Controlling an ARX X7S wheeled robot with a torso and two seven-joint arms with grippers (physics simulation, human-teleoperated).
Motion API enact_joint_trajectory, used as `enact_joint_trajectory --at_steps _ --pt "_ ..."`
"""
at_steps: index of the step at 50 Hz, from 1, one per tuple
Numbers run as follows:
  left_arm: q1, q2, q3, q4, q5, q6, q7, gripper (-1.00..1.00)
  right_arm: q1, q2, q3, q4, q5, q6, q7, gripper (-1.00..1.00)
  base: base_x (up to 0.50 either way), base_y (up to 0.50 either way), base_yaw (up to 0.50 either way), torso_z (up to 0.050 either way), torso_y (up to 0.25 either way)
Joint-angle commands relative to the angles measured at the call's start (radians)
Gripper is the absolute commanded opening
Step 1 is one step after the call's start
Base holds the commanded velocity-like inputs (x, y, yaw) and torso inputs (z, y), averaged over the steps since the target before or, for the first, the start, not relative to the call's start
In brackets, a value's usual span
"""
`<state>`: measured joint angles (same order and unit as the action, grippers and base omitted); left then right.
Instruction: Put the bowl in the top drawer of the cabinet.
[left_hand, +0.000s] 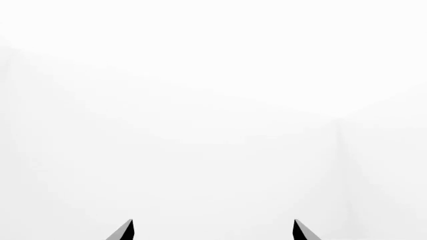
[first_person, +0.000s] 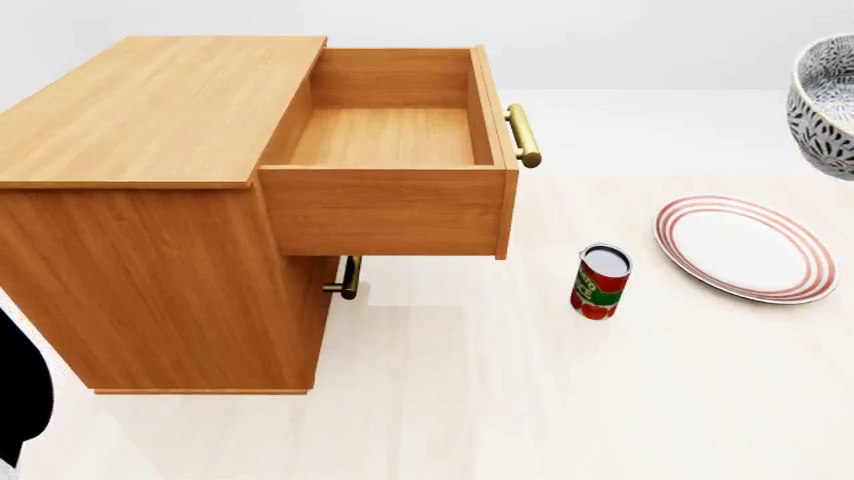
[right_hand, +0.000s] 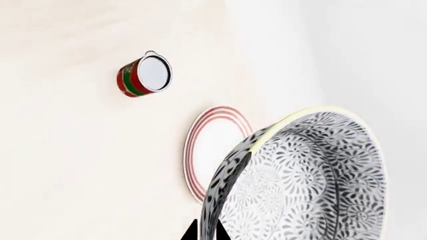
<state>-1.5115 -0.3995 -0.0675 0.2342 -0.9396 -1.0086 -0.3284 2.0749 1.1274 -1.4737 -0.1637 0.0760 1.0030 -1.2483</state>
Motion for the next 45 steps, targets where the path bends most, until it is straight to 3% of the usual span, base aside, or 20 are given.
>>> enact_joint_trajectory --at_steps 1,12,18,25,39,45 --pt "-0.024 0.001 0.004 0.003 -0.013 -0.009 -0.006 1.0 0.115 -0.133 0.054 0.247 -0.024 -0.267 -0.126 -1.0 0.0 0.0 0.0 0.0 0.0" --pt "-0.077 -0.004 0.001 0.016 -0.046 -0.049 -0.034 1.0 0.134 -0.277 0.075 0.505 0.015 -0.484 -0.184 -1.0 0.0 0.0 0.0 0.0 0.0" --pt "-0.131 -0.001 -0.02 0.026 -0.101 -0.11 -0.084 1.0 0.146 -0.471 0.08 0.853 0.01 -0.697 -0.192 -1.0 0.0 0.0 0.0 0.0 0.0" --pt "-0.165 -0.002 -0.04 0.037 -0.15 -0.156 -0.124 1.0 0.167 -0.784 0.096 1.467 0.012 -1.074 -0.206 -1.0 0.0 0.0 0.0 0.0 0.0" --pt "-0.208 -0.024 -0.067 0.052 -0.209 -0.206 -0.174 1.0 0.12 -0.939 0.263 1.473 -0.015 -1.108 -0.175 -1.0 0.0 0.0 0.0 0.0 0.001" --pt "-0.236 -0.052 -0.113 0.06 -0.292 -0.285 -0.248 1.0 0.097 -0.988 0.342 1.473 -0.035 -1.143 -0.188 -1.0 0.0 0.0 0.0 0.0 0.0"
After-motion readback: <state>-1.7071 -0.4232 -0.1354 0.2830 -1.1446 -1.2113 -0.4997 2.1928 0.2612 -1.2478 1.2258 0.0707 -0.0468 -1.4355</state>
